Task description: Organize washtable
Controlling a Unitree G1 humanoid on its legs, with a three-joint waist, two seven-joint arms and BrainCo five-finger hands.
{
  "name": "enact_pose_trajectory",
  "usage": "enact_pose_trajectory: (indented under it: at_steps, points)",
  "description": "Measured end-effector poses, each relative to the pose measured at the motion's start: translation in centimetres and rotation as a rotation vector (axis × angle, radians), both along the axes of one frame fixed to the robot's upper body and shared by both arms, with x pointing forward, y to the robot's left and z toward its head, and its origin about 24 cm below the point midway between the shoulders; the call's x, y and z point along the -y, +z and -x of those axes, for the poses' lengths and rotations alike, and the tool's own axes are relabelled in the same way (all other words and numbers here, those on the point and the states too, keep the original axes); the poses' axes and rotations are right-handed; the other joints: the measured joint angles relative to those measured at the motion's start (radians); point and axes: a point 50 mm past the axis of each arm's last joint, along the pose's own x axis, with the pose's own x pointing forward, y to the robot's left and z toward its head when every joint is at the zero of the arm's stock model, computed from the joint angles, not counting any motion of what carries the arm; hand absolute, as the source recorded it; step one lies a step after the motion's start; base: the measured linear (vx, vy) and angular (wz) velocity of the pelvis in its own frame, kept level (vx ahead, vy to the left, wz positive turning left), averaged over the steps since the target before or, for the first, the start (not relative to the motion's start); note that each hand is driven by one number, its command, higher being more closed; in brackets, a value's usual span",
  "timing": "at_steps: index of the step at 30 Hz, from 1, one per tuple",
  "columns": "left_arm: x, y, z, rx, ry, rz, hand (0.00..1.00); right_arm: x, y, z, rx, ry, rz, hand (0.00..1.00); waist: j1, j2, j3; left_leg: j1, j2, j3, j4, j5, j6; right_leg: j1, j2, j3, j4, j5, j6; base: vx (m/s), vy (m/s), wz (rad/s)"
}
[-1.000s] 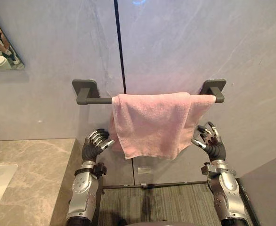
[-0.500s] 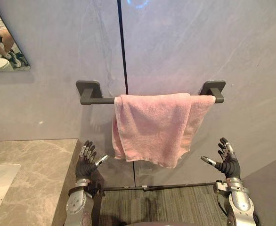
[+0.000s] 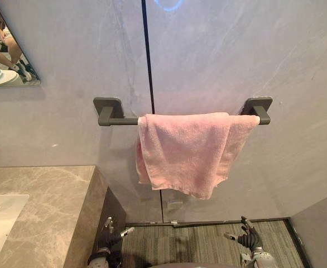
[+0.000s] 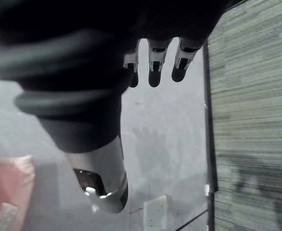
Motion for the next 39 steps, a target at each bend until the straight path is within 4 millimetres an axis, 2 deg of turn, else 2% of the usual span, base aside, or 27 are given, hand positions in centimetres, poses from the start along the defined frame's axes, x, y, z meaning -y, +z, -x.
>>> enact_pose_trajectory:
  at_steps: [9,28,32,35,36,39]
  points:
    - [0.6,-2.4,2.7,-0.189,-0.040,-0.018,0.00,-1.2,-2.4,2.1,-0.168,0.015,-0.039,0.00,0.001,-0.002,0.004,0.003,-0.002,-0.009,0.000,-0.001,-0.001,0.003,-0.007,-0.012,0.011,-0.011,0.004,0.00,0.001,0.04]
    - [0.7,-3.0,2.1,-0.225,-0.062,-0.038,0.00,-1.2,-3.4,3.3,-0.256,-0.020,-0.056,0.00,0.001,0.000,0.028,0.006,-0.001,0.013,0.000,-0.025,-0.006,-0.005,-0.002,0.012,0.009,-0.021,0.005,0.01,-0.001,-0.03]
    - [0.7,-2.9,1.9,-0.218,-0.069,-0.044,0.00,-1.1,-3.3,2.7,-0.242,-0.025,-0.044,0.00,0.003,-0.001,0.035,-0.010,0.000,0.043,0.000,-0.034,-0.005,-0.039,0.001,0.041,0.021,-0.026,0.005,0.04,0.002,-0.23]
    - [0.3,-2.6,0.9,-0.195,-0.069,-0.055,0.00,-1.4,-2.9,0.8,-0.194,-0.009,-0.043,0.00,0.005,-0.010,0.072,-0.031,0.006,0.089,0.016,-0.044,-0.004,-0.140,-0.005,0.083,0.175,-0.091,0.010,0.03,-0.004,-0.41]
    - [0.0,-2.4,0.1,-0.178,-0.076,-0.066,0.00,-1.8,-2.8,0.0,-0.176,0.001,-0.052,0.00,0.003,-0.027,0.088,-0.079,0.009,0.095,0.086,-0.077,-0.003,-0.190,-0.019,0.094,0.247,-0.115,0.027,-0.01,-0.005,-0.16]
    - [0.3,-2.2,-0.7,-0.165,-0.091,-0.065,0.00,-1.8,-2.4,-0.6,-0.146,0.009,-0.046,0.00,0.004,-0.026,0.106,-0.125,0.037,0.076,0.174,-0.116,0.000,-0.237,-0.014,0.092,0.337,-0.117,0.029,0.05,-0.018,0.21]
